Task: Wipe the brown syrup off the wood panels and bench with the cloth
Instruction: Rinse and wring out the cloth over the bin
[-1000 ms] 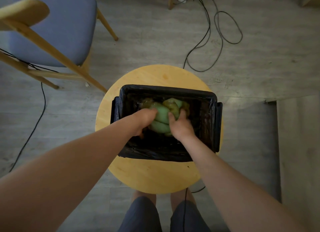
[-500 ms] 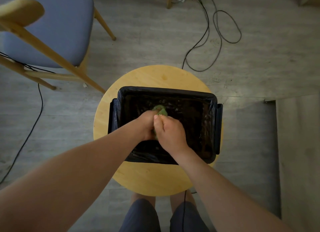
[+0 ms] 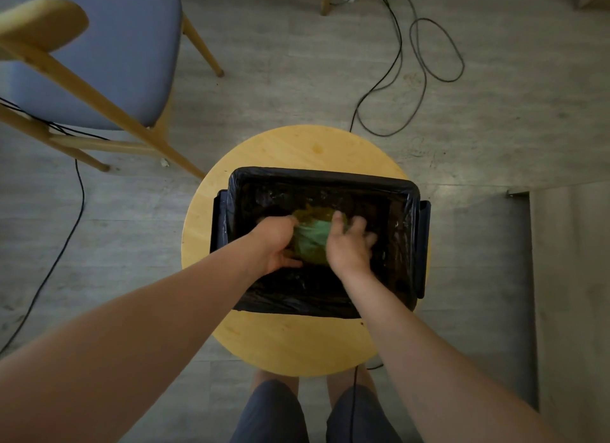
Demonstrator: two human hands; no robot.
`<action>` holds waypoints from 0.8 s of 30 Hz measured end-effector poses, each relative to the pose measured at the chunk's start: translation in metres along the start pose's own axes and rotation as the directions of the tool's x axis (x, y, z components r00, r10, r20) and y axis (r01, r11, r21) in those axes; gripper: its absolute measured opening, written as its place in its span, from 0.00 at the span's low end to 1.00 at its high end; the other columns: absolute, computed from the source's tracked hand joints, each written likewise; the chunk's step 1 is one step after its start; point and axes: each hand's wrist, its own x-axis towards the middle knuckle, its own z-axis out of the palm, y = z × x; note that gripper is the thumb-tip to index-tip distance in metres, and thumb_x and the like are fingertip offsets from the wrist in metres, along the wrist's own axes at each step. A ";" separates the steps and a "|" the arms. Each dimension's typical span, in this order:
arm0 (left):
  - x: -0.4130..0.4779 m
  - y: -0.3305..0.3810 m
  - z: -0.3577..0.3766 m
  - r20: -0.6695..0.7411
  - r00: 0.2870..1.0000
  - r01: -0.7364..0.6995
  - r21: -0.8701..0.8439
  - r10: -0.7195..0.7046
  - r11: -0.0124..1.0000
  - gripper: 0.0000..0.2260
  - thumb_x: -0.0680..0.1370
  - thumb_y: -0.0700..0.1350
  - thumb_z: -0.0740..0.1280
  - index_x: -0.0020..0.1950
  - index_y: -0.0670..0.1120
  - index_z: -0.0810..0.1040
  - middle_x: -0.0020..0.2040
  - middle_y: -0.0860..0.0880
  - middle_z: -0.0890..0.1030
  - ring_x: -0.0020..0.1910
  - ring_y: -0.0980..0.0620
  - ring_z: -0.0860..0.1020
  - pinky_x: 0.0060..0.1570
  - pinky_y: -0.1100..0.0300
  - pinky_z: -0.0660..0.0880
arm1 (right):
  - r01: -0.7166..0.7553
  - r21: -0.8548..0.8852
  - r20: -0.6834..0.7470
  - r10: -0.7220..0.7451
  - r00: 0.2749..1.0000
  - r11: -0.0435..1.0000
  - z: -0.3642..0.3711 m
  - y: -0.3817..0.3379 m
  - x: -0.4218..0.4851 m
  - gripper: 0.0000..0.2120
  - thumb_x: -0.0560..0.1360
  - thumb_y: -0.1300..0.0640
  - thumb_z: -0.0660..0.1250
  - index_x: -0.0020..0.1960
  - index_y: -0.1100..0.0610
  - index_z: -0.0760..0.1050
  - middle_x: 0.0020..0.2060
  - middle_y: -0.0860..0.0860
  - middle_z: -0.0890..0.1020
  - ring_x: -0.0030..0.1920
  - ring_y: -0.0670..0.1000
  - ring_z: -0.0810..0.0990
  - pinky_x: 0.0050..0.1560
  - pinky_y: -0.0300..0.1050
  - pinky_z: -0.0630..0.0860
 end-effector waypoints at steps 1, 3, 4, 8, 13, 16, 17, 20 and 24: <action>0.001 -0.002 0.002 0.019 1.000 -0.015 -0.014 0.015 1.000 0.07 0.87 0.48 0.59 0.59 0.49 0.75 0.59 0.44 0.81 0.55 0.40 0.79 0.67 0.32 0.71 | -0.028 0.033 0.065 0.026 0.998 0.999 0.006 0.001 -0.002 0.27 0.85 0.36 0.49 0.78 0.50 0.59 0.73 0.60 0.64 0.68 0.65 0.71 0.59 0.54 0.72; 0.001 -0.005 0.007 0.092 0.996 -0.006 -0.039 0.010 0.999 0.11 0.87 0.53 0.59 0.67 0.52 0.73 0.57 0.46 0.80 0.58 0.40 0.77 0.67 0.30 0.70 | -0.019 0.159 0.165 -0.008 0.986 0.987 0.014 0.002 -0.008 0.25 0.86 0.39 0.49 0.77 0.52 0.63 0.69 0.58 0.74 0.64 0.60 0.76 0.61 0.52 0.74; 0.002 -0.005 0.010 0.122 0.992 0.016 -0.048 -0.010 0.999 0.14 0.86 0.56 0.58 0.69 0.53 0.73 0.59 0.46 0.80 0.59 0.41 0.77 0.66 0.30 0.70 | 0.031 0.209 0.181 -0.070 0.981 0.977 0.016 0.002 -0.013 0.24 0.86 0.40 0.49 0.74 0.52 0.68 0.63 0.55 0.79 0.61 0.57 0.79 0.61 0.51 0.76; 0.003 -0.002 0.010 0.105 0.994 0.017 -0.034 -0.014 0.999 0.15 0.85 0.56 0.61 0.55 0.48 0.82 0.50 0.45 0.84 0.51 0.45 0.82 0.48 0.48 0.79 | 0.377 0.190 0.111 -0.401 0.909 0.906 0.014 -0.004 -0.042 0.20 0.86 0.40 0.53 0.55 0.49 0.79 0.43 0.44 0.83 0.45 0.43 0.82 0.46 0.43 0.80; 0.003 0.008 0.002 0.043 0.999 -0.017 -0.017 0.018 1.000 0.17 0.84 0.44 0.64 0.35 0.43 0.78 0.29 0.47 0.78 0.25 0.52 0.79 0.25 0.62 0.75 | 0.715 0.083 0.004 -0.718 0.696 0.694 0.013 -0.011 -0.058 0.21 0.85 0.48 0.53 0.34 0.48 0.66 0.26 0.44 0.70 0.29 0.47 0.73 0.30 0.42 0.67; -0.001 0.006 0.002 0.061 0.997 -0.049 -0.022 0.050 0.999 0.20 0.83 0.38 0.58 0.32 0.42 0.78 0.30 0.46 0.79 0.28 0.50 0.79 0.28 0.61 0.76 | 0.802 -0.154 -0.061 -0.816 0.575 0.577 0.018 -0.006 -0.041 0.20 0.84 0.49 0.52 0.35 0.52 0.68 0.28 0.44 0.71 0.27 0.50 0.73 0.26 0.47 0.69; -0.003 0.005 0.003 0.055 0.997 -0.060 -0.045 0.063 0.997 0.18 0.83 0.36 0.59 0.36 0.41 0.80 0.33 0.45 0.80 0.31 0.49 0.80 0.32 0.59 0.78 | 0.806 -0.239 -0.087 -0.839 0.538 0.541 0.019 -0.002 -0.034 0.21 0.84 0.50 0.53 0.35 0.54 0.70 0.28 0.47 0.72 0.26 0.52 0.74 0.25 0.47 0.69; -0.007 -0.005 0.008 0.047 0.988 -0.143 -0.014 0.144 0.990 0.10 0.81 0.33 0.62 0.46 0.37 0.83 0.42 0.41 0.84 0.40 0.45 0.84 0.41 0.52 0.82 | 0.704 -0.452 -0.124 -0.821 0.558 0.547 0.018 0.009 -0.012 0.24 0.85 0.48 0.52 0.38 0.57 0.75 0.27 0.51 0.77 0.25 0.54 0.76 0.21 0.46 0.70; -0.009 -0.014 0.011 0.026 0.994 -0.107 0.110 0.105 0.988 0.12 0.83 0.43 0.60 0.60 0.43 0.81 0.54 0.42 0.84 0.55 0.42 0.82 0.56 0.43 0.81 | 0.464 -0.411 -0.181 -0.569 0.802 0.785 0.007 0.020 0.009 0.24 0.85 0.40 0.49 0.54 0.57 0.74 0.48 0.57 0.80 0.42 0.60 0.81 0.34 0.53 0.79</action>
